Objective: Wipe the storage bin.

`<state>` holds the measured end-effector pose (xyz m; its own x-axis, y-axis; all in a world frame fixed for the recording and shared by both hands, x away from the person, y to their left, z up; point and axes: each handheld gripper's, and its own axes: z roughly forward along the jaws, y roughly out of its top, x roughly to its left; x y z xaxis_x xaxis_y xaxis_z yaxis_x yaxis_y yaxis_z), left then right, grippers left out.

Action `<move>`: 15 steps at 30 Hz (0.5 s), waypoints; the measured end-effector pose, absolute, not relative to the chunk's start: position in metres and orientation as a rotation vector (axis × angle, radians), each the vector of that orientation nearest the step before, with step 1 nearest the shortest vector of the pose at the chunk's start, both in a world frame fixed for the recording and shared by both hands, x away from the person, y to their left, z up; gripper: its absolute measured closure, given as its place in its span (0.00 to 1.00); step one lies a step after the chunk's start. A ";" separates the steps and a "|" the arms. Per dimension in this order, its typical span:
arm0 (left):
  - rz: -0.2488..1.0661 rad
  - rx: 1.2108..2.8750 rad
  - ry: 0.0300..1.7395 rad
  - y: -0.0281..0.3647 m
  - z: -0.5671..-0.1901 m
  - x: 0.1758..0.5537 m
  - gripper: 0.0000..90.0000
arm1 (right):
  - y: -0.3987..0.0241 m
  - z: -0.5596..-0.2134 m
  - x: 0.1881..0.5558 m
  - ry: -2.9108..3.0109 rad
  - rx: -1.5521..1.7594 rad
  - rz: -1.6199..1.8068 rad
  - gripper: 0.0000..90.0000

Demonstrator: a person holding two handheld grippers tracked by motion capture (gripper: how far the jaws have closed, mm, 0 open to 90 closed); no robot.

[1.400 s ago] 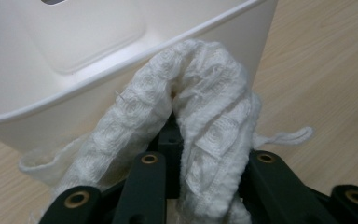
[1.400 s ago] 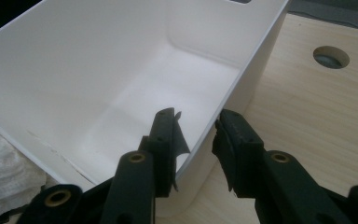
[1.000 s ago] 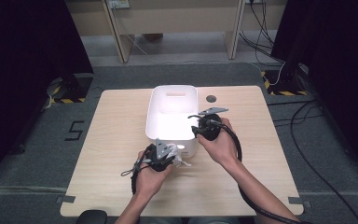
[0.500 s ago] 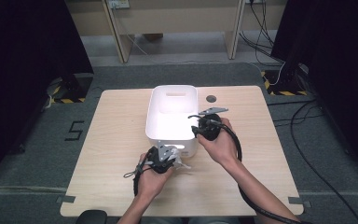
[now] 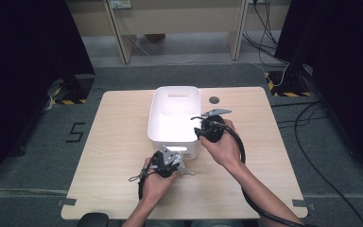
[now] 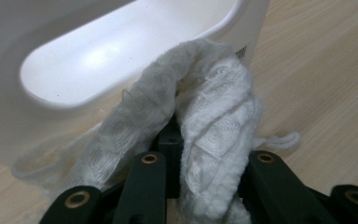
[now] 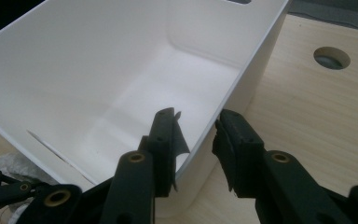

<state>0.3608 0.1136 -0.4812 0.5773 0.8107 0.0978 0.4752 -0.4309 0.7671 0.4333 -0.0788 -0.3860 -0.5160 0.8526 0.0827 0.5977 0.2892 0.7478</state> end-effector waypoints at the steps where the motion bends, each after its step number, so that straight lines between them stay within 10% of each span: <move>1: 0.607 2.097 1.021 0.113 -0.482 0.361 0.83 | -0.079 -0.386 0.433 2.231 1.313 1.070 0.75; 15: 0.601 2.123 1.018 0.111 -0.493 0.363 0.83 | -0.079 -0.386 0.433 2.228 1.315 1.073 0.75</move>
<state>0.3633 0.1110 -0.4928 0.5839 0.8049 0.1058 0.4819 -0.4485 0.7527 0.4332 -0.0786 -0.3862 -0.5142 0.8536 0.0836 0.5974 0.2865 0.7490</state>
